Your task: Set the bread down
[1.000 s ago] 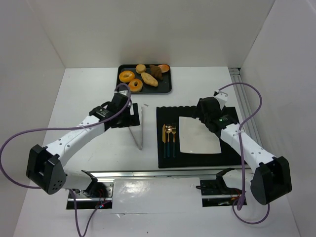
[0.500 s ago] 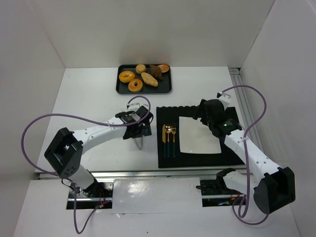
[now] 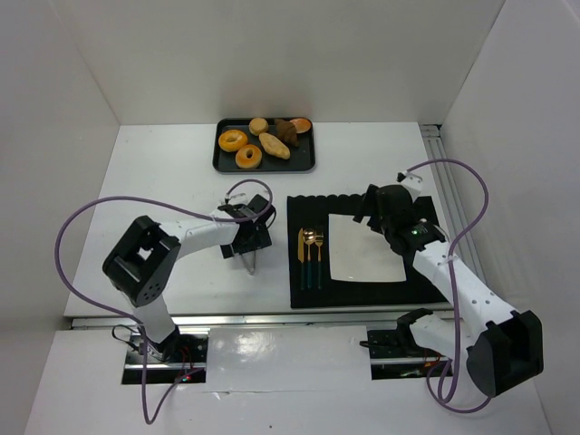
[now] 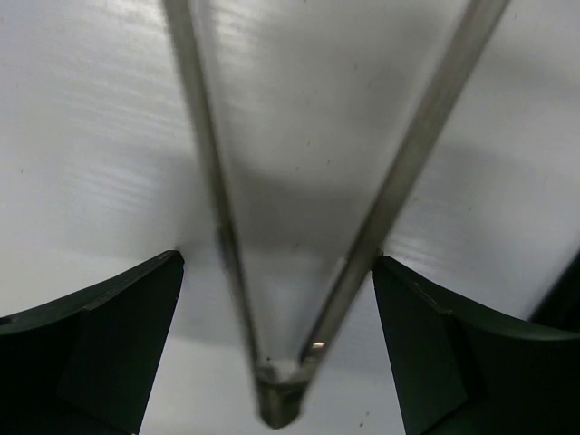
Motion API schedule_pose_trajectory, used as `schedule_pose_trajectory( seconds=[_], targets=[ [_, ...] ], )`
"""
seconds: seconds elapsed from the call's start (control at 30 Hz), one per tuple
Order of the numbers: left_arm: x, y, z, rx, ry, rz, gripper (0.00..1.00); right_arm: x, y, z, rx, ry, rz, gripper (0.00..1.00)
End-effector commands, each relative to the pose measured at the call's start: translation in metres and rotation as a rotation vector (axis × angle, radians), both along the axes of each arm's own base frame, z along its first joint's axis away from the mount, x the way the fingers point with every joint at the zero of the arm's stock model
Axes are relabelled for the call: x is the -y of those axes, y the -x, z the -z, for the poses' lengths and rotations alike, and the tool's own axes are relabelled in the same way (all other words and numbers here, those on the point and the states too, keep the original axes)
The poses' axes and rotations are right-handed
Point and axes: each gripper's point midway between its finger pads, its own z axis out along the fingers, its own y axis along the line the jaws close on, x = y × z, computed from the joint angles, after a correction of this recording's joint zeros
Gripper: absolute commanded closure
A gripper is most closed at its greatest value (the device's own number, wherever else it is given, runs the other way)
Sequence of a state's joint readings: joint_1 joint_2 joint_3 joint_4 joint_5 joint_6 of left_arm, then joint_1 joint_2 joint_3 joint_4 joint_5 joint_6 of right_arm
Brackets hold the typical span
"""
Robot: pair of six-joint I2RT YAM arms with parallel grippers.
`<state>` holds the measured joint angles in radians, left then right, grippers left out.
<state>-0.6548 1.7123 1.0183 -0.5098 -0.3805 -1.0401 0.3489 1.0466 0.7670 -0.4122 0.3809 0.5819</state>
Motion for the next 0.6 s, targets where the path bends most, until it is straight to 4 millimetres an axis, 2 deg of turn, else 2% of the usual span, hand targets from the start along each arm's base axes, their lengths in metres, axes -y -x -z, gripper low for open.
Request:
schedule_pose_trajectory(
  seconds=[0.0, 0.03, 0.1, 0.17, 0.27, 0.3, 0.37, 0.4, 0.43, 0.53, 0.57],
  targets=[
    [0.003, -0.021, 0.003, 0.03, -0.005, -0.028, 0.01, -0.002, 0.0, -0.004, 0.029, -0.017, -0.018, 0.0],
    [0.007, -0.026, 0.002, 0.04, -0.001, -0.019, 0.01, -0.002, 0.0, -0.004, 0.029, -0.017, -0.018, 0.0],
    [0.002, -0.029, 0.011, 0.026, -0.024, -0.032, 0.01, -0.004, 0.0, -0.002, 0.029, -0.023, -0.025, 0.0],
    [0.002, -0.038, 0.007, 0.043, -0.027, -0.037, 0.01, -0.006, -0.001, -0.003, 0.035, -0.032, -0.032, 0.0],
    [-0.004, -0.043, 0.011, 0.041, -0.028, -0.056, 0.01, -0.006, 0.0, 0.004, 0.018, -0.034, -0.026, 0.0],
    [-0.002, -0.042, 0.011, 0.036, -0.021, -0.054, 0.01, -0.006, -0.001, -0.001, 0.038, -0.041, -0.026, 0.0],
    [-0.005, -0.042, 0.009, 0.045, -0.028, -0.057, 0.08, -0.007, 0.001, 0.003, 0.027, -0.043, -0.033, 0.0],
    [-0.01, -0.04, 0.009, 0.055, -0.036, -0.082, 0.13, -0.008, 0.0, -0.002, 0.045, -0.057, -0.028, 0.0],
    [-0.01, -0.043, 0.0, 0.081, -0.027, -0.085, 0.25, -0.007, 0.001, 0.002, 0.037, -0.054, -0.028, 0.0],
    [-0.021, -0.033, -0.009, 0.083, -0.047, -0.111, 0.4, -0.009, 0.001, 0.005, 0.026, -0.056, -0.035, 0.0],
    [-0.024, -0.032, -0.019, 0.107, -0.044, -0.116, 0.5, -0.009, 0.001, 0.005, 0.026, -0.056, -0.035, 0.0]
  ],
)
